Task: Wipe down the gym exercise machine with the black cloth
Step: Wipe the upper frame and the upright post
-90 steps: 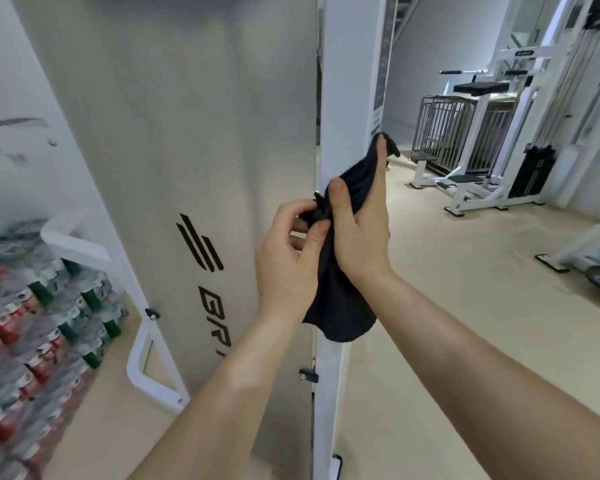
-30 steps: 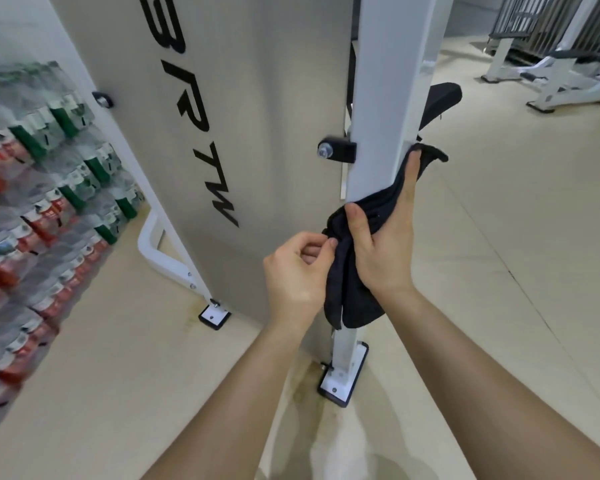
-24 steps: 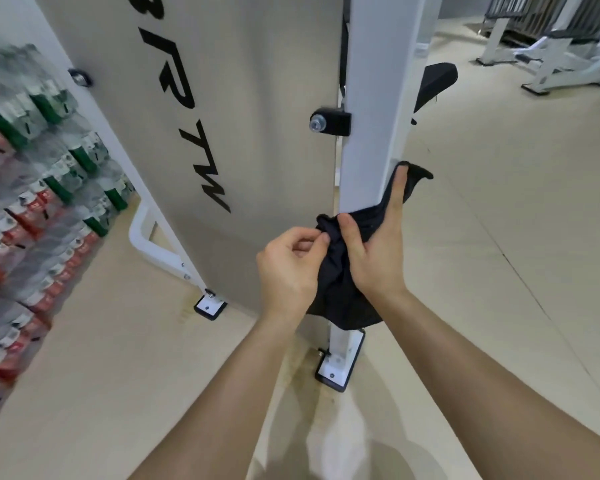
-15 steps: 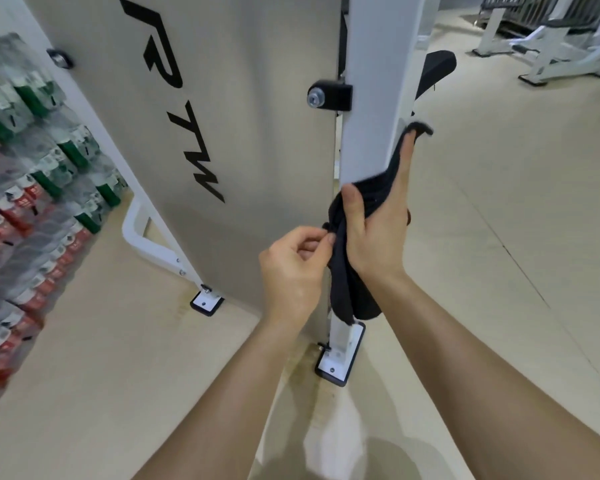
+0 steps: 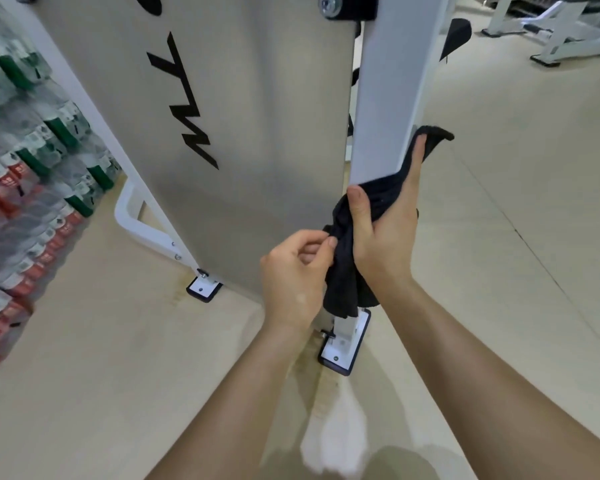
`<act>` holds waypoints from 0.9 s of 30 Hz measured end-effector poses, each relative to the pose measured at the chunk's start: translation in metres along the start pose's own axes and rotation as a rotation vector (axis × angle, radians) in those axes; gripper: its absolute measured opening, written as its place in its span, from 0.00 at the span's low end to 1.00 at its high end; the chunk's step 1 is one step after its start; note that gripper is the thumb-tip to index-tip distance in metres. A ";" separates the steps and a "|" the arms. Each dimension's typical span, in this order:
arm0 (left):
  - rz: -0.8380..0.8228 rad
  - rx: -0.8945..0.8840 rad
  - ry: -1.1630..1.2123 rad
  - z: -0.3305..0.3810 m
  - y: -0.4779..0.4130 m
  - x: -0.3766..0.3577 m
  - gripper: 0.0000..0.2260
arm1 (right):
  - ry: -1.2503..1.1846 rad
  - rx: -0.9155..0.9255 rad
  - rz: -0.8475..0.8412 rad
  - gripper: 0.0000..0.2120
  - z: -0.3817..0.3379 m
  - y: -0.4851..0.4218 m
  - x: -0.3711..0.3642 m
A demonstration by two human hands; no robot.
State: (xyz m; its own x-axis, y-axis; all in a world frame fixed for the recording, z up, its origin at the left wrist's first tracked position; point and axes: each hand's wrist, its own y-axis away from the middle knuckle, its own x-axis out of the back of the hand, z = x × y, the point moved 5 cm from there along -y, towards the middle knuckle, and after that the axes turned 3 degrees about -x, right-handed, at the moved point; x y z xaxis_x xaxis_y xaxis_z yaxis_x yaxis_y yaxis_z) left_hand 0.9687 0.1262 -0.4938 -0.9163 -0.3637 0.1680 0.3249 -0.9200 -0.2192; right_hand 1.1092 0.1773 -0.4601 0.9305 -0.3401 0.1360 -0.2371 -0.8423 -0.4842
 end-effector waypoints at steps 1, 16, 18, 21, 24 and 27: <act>-0.010 0.027 -0.011 -0.012 0.005 -0.002 0.06 | 0.002 -0.031 -0.010 0.42 0.014 0.010 -0.003; -0.023 0.102 0.053 -0.085 0.023 -0.016 0.06 | 0.021 -0.072 0.025 0.41 0.082 0.042 -0.013; -0.015 0.113 0.054 -0.100 0.029 -0.019 0.05 | 0.034 -0.081 0.028 0.40 0.101 0.056 -0.016; -0.010 0.160 0.039 -0.135 0.041 -0.025 0.04 | 0.071 -0.183 -0.032 0.43 0.151 0.089 -0.022; -0.056 0.191 0.025 -0.166 0.050 -0.032 0.02 | 0.100 -0.303 -0.121 0.46 0.191 0.119 -0.025; -0.097 0.229 0.039 -0.179 0.053 -0.035 0.03 | 0.078 -0.301 -0.135 0.44 0.190 0.121 -0.024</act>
State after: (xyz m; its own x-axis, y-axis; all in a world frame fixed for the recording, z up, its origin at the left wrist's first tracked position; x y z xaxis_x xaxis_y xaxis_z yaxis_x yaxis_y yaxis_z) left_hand 0.9761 0.1162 -0.6837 -0.9526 -0.2707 0.1391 0.2760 -0.9609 0.0205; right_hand 1.1114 0.1632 -0.6864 0.9376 -0.2385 0.2532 -0.1959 -0.9636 -0.1820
